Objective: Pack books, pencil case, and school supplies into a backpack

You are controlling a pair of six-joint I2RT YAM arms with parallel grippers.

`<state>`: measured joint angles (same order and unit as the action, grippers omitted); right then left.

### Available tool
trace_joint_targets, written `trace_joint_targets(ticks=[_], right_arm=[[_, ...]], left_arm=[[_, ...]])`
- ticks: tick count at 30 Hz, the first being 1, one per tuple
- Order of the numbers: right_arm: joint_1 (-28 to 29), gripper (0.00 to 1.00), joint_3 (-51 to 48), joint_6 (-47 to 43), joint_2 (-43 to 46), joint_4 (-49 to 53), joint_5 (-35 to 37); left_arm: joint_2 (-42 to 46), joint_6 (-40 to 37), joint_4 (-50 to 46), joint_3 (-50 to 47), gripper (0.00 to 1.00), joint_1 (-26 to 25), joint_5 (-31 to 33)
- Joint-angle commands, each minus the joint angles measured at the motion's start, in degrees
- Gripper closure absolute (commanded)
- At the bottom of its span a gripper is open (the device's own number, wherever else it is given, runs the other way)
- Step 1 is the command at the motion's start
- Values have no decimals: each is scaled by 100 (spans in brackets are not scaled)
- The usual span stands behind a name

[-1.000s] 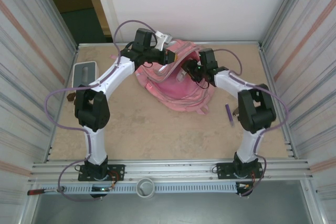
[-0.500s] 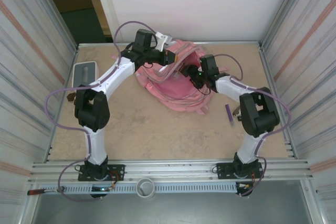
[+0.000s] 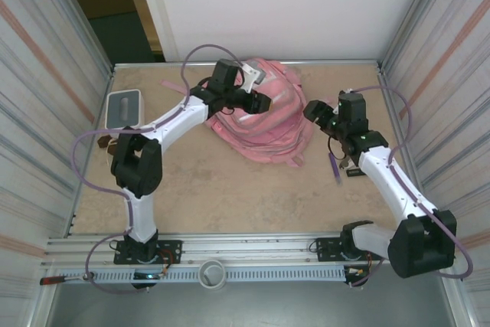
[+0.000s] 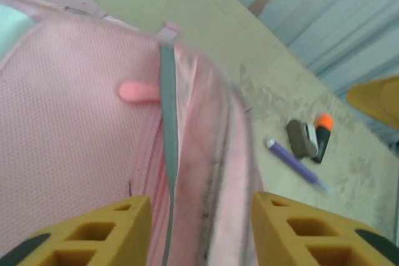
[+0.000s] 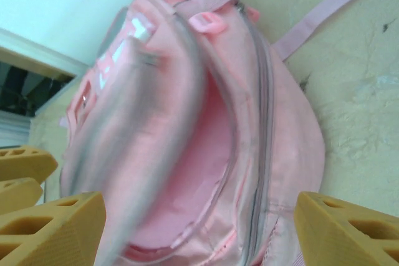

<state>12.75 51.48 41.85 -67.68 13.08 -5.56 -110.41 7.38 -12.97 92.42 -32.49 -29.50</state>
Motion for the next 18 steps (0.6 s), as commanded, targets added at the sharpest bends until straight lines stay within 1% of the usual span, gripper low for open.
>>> trace_joint_targets(ticks=[1,3,4,5,7,10,13,16,18], right_arm=[[355,23,345,-522,-375,131,1],[697,23,688,-685,-797,199,153],[865,24,839,-744,-1037,240,301],[973,25,936,-757,-1233,251,402],[1062,28,1075,-643,-1663,230,439],[1054,34,1102,-494,-2068,197,407],[1054,39,1042,-480,-2241,244,529],[1007,44,937,-511,-2282,257,624],[967,47,870,-543,-2292,233,671]], left_arm=[[821,-399,151,-631,40,101,668],[1222,-213,561,-1177,29,317,1055],[1365,40,765,-1421,25,510,1185],[1429,314,859,-1562,24,709,1237],[1337,1038,784,-1611,24,1236,1140],[847,1442,395,-1261,23,1755,939],[330,1514,-20,-791,23,1942,897],[0,1536,-146,-656,23,1979,1101],[-185,1581,-156,-605,25,2005,1096]])
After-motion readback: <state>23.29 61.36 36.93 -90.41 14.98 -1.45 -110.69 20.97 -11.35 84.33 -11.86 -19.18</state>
